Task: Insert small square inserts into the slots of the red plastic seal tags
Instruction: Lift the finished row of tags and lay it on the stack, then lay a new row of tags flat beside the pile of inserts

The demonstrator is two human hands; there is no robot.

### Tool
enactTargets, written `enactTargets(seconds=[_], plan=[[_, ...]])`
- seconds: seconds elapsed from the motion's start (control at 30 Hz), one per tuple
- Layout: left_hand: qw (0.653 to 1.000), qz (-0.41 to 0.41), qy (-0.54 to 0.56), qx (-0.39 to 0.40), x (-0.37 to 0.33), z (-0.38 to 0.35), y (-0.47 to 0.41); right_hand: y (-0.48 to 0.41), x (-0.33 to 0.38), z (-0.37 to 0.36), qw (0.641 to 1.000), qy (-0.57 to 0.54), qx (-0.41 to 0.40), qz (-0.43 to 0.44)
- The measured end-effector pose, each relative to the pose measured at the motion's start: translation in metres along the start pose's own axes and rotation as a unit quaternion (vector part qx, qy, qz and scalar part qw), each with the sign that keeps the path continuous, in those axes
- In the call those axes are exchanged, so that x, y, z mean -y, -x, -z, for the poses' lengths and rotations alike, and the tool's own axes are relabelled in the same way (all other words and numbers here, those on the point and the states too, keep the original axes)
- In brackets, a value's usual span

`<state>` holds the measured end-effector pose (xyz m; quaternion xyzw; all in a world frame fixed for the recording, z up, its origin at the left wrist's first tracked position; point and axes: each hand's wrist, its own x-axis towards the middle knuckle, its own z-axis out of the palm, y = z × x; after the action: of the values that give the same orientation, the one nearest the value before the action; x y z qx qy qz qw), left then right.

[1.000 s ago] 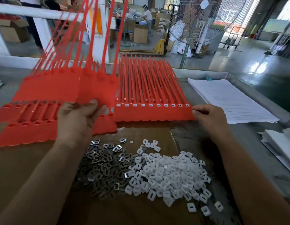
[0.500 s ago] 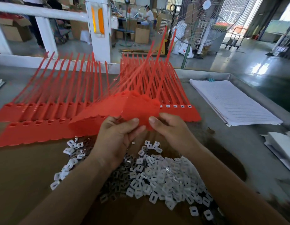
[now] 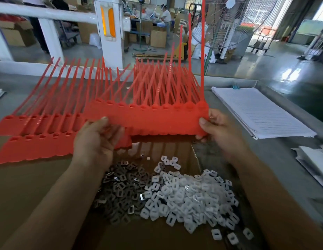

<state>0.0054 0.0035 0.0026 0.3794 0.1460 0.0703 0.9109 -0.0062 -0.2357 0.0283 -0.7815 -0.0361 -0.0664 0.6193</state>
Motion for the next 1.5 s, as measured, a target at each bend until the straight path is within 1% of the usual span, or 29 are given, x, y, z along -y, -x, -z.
enactTargets(seconds=[0.07,0.2,0.27,0.33,0.4,0.43,0.47,0.5,0.53,0.57,0.6,0.67,0.8,0.9,0.97,1.07,1.13,1.17,1.2,1.27,1.3,1.37,1.43,1.5], plan=[[0.999,-0.019,-0.026,-0.015,-0.003,0.005,-0.006,-0.002,-0.002,0.009,1.000,0.014,-0.013,-0.011],[0.996,-0.042,-0.077,-0.002,-0.002,0.006,-0.007,-0.006,-0.007,0.024,0.997,0.067,-0.036,-0.012],[0.988,-0.056,-0.141,0.007,-0.001,0.005,-0.006,-0.006,-0.008,0.034,0.996,0.080,-0.043,-0.025],[0.964,-0.083,-0.251,0.034,0.003,0.006,-0.005,-0.005,-0.011,0.046,0.994,0.085,-0.048,-0.047],[0.925,-0.125,-0.351,0.077,0.009,0.005,-0.001,-0.005,-0.014,0.058,0.991,0.101,-0.048,-0.071],[0.897,-0.157,-0.401,0.094,0.013,0.005,0.000,-0.005,-0.016,0.062,0.989,0.116,-0.043,-0.084],[0.854,-0.200,-0.469,0.106,0.017,0.005,0.000,-0.006,-0.018,0.065,0.986,0.132,-0.038,-0.098],[0.799,-0.236,-0.542,0.114,0.020,0.006,0.000,-0.006,-0.020,0.067,0.983,0.143,-0.034,-0.110],[0.746,-0.260,-0.601,0.119,0.023,0.006,0.000,-0.007,-0.022,0.068,0.981,0.149,-0.033,-0.120],[0.705,-0.274,-0.643,0.119,0.025,0.007,0.001,-0.007,-0.024,0.070,0.979,0.156,-0.036,-0.128],[0.677,-0.282,-0.669,0.118,0.026,0.007,0.001,-0.007,-0.026,0.071,0.976,0.164,-0.040,-0.139],[0.646,-0.292,-0.696,0.113,0.026,0.008,0.000,-0.008,-0.032,0.073,0.966,0.192,-0.042,-0.167],[0.628,-0.288,-0.714,0.113,0.026,0.009,-0.003,-0.012,-0.040,0.074,0.941,0.266,-0.047,-0.206],[0.616,-0.284,-0.726,0.112,0.026,0.012,-0.005,-0.013,-0.041,0.071,0.936,0.274,-0.058,-0.214],[0.618,-0.279,-0.726,0.115,0.026,0.013,-0.006,-0.013,-0.042,0.072,0.937,0.268,-0.069,-0.214],[0.617,-0.273,-0.727,0.125,0.024,0.012,-0.007,-0.015,-0.042,0.073,0.917,0.337,-0.070,-0.201],[0.613,-0.274,-0.729,0.134,0.023,0.011,-0.006,-0.016,-0.042,0.073,0.899,0.391,-0.082,-0.181],[0.612,-0.273,-0.730,0.137,0.022,0.011,-0.006,-0.016,-0.040,0.071,0.896,0.403,-0.094,-0.160],[0.611,-0.272,-0.730,0.140,0.022,0.012,-0.006,-0.016,-0.038,0.067,0.898,0.406,-0.107,-0.130],[0.607,-0.272,-0.734,0.141,0.021,0.012,-0.005,-0.014,-0.030,0.055,0.917,0.379,-0.108,-0.063],[0.604,-0.271,-0.736,0.143,0.020,0.012,-0.005,-0.012,-0.025,0.047,0.931,0.352,-0.088,-0.032],[0.593,-0.264,-0.747,0.145,0.020,0.011,-0.004,-0.007,-0.013,0.029,0.952,0.304,-0.015,0.023],[0.582,-0.256,-0.758,0.142,0.020,0.011,-0.003,-0.001,-0.003,0.012,0.950,0.302,0.061,0.059],[0.575,-0.252,-0.768,0.129,0.020,0.011,-0.001,0.005,0.003,-0.003,0.940,0.310,0.126,0.068]])
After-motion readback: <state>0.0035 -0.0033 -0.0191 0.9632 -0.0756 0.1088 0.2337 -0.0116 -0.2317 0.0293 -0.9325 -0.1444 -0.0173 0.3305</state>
